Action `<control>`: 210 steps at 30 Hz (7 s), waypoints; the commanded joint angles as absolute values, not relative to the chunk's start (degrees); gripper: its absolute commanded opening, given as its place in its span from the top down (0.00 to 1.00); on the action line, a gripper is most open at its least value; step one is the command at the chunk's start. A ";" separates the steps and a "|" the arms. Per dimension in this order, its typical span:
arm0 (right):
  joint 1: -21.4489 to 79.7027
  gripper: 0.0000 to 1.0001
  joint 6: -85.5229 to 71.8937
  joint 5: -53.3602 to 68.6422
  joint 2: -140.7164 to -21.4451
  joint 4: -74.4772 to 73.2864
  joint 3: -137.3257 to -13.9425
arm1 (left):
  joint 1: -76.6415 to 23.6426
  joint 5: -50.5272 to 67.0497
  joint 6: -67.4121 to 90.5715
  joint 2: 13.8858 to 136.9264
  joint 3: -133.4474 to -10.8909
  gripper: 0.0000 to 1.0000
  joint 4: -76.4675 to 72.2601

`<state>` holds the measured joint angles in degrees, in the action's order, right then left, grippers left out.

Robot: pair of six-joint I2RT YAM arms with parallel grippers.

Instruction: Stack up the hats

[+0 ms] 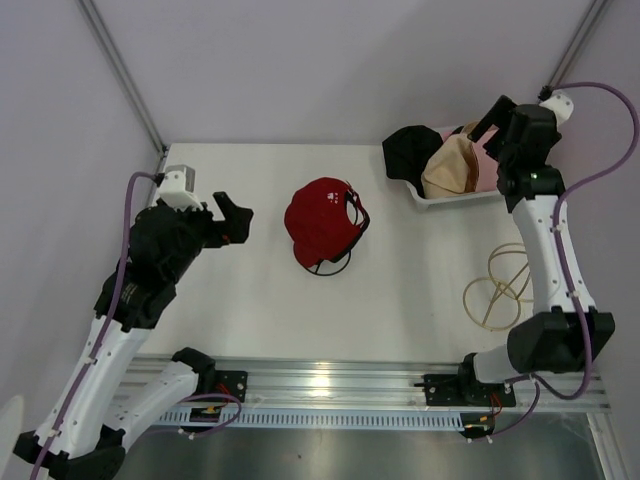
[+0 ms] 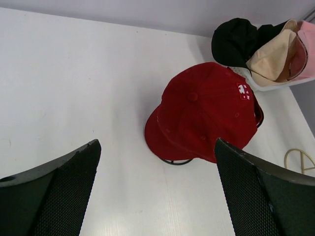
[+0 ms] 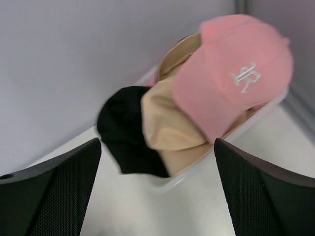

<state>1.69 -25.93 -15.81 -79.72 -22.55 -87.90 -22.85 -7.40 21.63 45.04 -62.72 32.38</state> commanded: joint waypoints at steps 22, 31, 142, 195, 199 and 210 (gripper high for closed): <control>8.70 0.28 17.67 -45.78 -120.05 -36.56 -115.58 | -20.04 -10.02 14.33 46.93 -57.04 0.01 30.76; 6.68 0.51 16.60 -45.26 -118.13 -34.28 -111.19 | -18.81 -9.76 14.33 47.72 -57.13 0.00 30.76; 23.04 0.01 3.35 -2.66 -63.71 -20.48 -95.45 | -19.25 56.68 60.73 76.22 -80.43 0.99 -10.11; 29.44 0.09 -9.58 17.93 -88.42 -16.17 -87.80 | -2.29 30.77 33.84 73.48 -58.27 0.29 21.26; 30.06 0.06 -9.76 17.67 -88.42 -16.52 -88.50 | -2.29 25.93 33.14 73.65 -58.36 0.01 22.85; 30.50 0.11 -12.04 9.43 -91.14 -18.80 -90.52 | -3.16 30.76 34.81 71.11 -57.39 0.02 18.89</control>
